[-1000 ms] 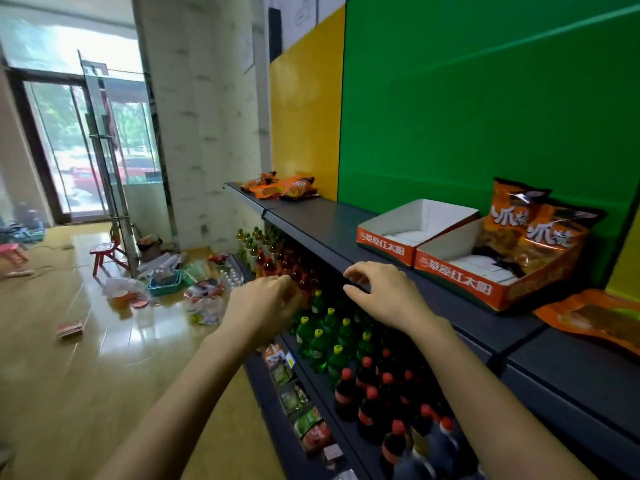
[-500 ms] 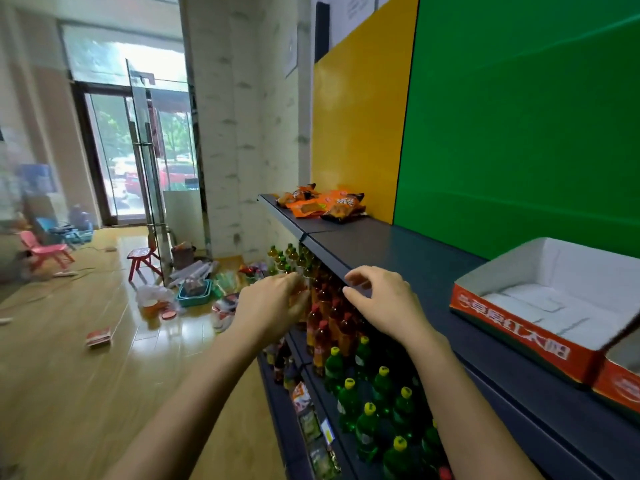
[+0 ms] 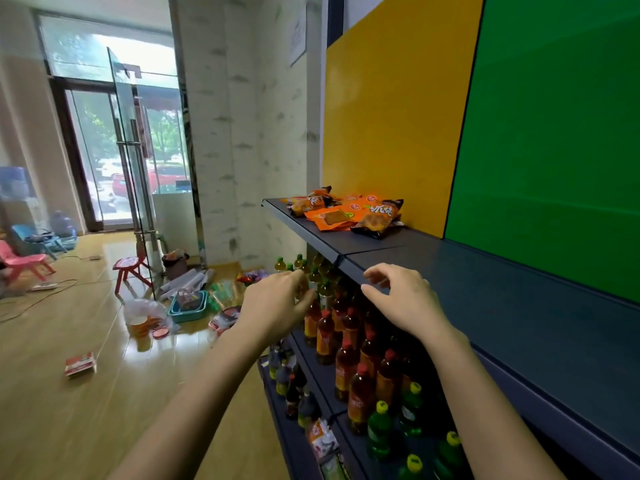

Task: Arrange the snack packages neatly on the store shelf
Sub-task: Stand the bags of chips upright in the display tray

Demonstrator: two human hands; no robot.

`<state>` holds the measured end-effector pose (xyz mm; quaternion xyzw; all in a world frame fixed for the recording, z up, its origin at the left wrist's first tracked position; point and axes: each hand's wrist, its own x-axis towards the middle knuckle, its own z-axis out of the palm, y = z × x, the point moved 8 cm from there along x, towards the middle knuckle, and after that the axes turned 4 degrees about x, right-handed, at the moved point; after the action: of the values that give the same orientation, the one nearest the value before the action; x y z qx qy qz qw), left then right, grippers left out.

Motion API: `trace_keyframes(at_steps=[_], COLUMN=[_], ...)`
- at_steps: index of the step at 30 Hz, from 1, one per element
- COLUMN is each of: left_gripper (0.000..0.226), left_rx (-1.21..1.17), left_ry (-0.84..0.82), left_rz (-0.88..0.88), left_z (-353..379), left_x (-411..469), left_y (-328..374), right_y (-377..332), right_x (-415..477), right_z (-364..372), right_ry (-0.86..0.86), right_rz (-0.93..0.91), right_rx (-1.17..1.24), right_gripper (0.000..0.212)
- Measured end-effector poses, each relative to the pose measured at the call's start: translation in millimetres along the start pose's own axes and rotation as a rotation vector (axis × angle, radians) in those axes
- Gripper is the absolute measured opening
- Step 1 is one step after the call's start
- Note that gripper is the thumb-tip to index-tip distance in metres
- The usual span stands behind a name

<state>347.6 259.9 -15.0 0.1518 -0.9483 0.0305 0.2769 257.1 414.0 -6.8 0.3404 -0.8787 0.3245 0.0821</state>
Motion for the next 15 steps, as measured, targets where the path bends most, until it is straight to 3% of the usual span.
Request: trace_keyframes(at_steps=[15], left_gripper=[0.034], left_rx=[-0.088], left_ry=[-0.02], left_rz=[0.17], left_z=[82.1], left_x=[156.4], left_y=[-145.6], right_y=[-17.1], right_x=[179.0], right_z=[89.0], right_ry=[0.103], right_rz=[0.21], right_rx=[-0.053], right_gripper=[0.03])
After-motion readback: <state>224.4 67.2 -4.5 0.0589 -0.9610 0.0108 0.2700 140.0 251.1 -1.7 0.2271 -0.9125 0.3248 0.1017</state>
